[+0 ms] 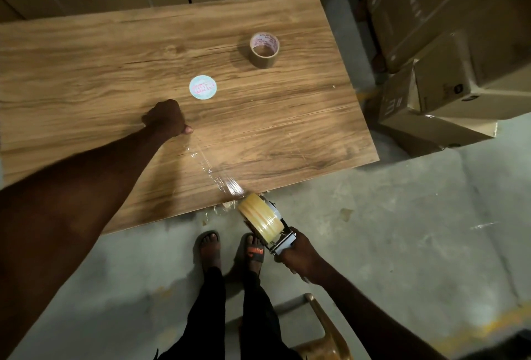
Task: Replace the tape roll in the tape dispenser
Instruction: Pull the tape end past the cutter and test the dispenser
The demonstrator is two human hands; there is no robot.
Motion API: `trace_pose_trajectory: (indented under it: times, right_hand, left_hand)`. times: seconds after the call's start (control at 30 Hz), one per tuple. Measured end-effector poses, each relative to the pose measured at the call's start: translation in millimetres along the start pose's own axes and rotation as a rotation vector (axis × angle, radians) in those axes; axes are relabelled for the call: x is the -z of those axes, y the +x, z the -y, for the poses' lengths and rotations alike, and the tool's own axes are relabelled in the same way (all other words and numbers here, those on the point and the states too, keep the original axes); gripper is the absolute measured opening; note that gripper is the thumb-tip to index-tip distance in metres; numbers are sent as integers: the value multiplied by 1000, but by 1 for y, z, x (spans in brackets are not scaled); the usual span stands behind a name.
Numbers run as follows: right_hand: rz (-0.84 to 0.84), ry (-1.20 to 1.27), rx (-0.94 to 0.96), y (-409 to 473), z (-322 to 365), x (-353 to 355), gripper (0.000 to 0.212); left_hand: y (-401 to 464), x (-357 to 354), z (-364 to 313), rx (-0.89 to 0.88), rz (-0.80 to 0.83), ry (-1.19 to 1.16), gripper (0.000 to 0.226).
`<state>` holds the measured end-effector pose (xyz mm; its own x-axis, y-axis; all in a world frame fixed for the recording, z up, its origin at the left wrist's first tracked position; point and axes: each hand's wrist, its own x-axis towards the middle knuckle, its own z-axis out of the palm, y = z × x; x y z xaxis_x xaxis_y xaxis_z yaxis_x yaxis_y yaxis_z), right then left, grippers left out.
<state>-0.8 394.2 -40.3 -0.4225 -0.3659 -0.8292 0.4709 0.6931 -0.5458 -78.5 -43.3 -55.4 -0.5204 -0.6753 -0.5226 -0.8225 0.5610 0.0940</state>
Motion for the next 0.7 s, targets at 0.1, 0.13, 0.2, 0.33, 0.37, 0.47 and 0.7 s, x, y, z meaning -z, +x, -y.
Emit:
trace_pose_trajectory:
  times: [0.1, 0.13, 0.2, 0.33, 0.37, 0.47, 0.7]
  right_hand:
    - [-9, 35, -98, 5, -5, -2, 40]
    - [-20, 68, -156, 5, -7, -2, 33]
    - [-26, 129, -230, 2, -14, -1, 17]
    - [-7, 254, -311, -7, -30, 2, 18]
    - [6, 297, -325, -9, -32, 2, 20]
    - [39, 460, -352, -17, -28, 6, 25]
    - [55, 433, -154, -38, 27, 20, 20]
  left_hand:
    - [-1, 1, -1, 9, 1, -12, 68]
    - [-1, 1, -2, 14, -1, -15, 68]
    - [-1, 1, -2, 21, -5, -20, 69]
    - [1, 2, -2, 15, -1, -31, 71]
    - [2, 2, -1, 17, 1, -40, 72]
    - [4, 4, 6, -13, 22, -95, 72]
    - [0, 11, 17, -75, 53, -186, 60]
